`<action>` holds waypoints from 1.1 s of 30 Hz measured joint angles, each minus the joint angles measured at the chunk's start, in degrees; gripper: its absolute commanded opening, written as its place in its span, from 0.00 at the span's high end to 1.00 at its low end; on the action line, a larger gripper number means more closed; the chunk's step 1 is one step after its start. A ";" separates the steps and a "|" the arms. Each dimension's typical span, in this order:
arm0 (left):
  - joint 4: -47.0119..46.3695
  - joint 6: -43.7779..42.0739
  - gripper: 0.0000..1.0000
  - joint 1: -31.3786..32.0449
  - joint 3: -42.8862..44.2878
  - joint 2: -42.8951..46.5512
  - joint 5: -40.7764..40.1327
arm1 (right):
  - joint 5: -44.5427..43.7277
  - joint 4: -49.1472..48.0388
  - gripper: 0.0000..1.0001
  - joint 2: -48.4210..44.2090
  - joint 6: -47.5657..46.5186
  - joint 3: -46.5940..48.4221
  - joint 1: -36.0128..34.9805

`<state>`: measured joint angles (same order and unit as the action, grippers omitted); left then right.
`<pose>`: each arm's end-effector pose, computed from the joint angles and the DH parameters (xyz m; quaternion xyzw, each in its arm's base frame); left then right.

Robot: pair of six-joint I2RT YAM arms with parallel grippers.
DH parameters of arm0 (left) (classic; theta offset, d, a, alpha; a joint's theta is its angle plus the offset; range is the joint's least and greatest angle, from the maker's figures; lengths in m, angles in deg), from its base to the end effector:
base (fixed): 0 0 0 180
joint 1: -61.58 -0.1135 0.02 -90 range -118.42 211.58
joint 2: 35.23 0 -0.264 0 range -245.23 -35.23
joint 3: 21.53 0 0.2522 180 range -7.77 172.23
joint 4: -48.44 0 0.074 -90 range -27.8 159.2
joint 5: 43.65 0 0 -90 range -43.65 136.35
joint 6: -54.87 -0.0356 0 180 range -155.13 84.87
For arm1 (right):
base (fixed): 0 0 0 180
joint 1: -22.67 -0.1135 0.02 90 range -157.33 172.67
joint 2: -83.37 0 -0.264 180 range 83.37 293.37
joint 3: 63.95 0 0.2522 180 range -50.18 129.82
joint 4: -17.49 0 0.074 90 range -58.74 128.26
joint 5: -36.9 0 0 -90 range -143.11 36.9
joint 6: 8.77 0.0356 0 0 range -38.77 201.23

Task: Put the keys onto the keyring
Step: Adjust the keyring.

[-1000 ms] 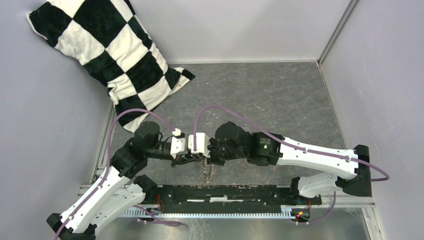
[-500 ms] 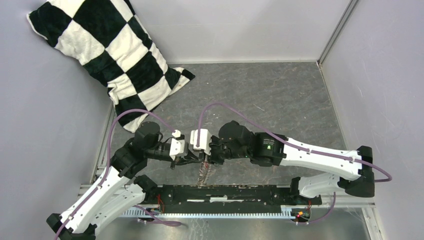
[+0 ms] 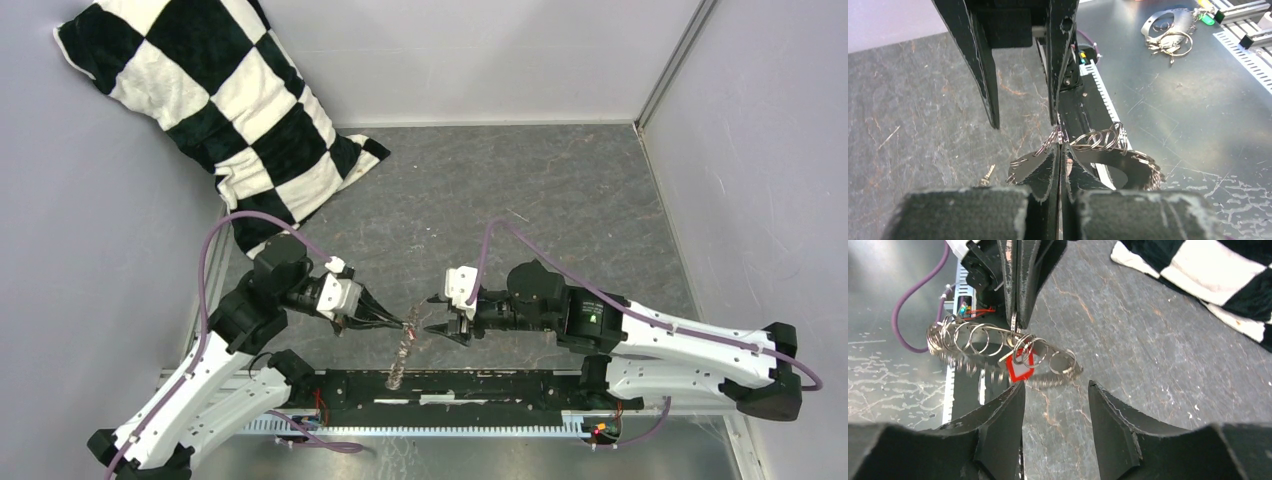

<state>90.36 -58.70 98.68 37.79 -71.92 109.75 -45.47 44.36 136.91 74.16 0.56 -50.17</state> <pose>0.0813 -0.1014 0.3386 0.6129 0.4453 -0.4836 0.4384 0.0592 0.2076 0.3439 -0.5421 0.5847 0.3710 0.4760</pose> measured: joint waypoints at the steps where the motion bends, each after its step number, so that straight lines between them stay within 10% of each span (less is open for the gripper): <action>1: -0.24 0.15 0.98 0.00 0.63 -0.44 0.46 | 0.59 -0.81 0.43 0.24 -0.02 0.00 0.00; 33: -0.46 0.79 0.98 0.00 3.37 -0.74 6.03 | -5.18 -9.29 0.58 1.27 3.85 -1.64 1.05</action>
<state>89.90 -57.91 98.68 41.16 -72.66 115.78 -50.65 35.07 138.18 78.01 -1.08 -49.12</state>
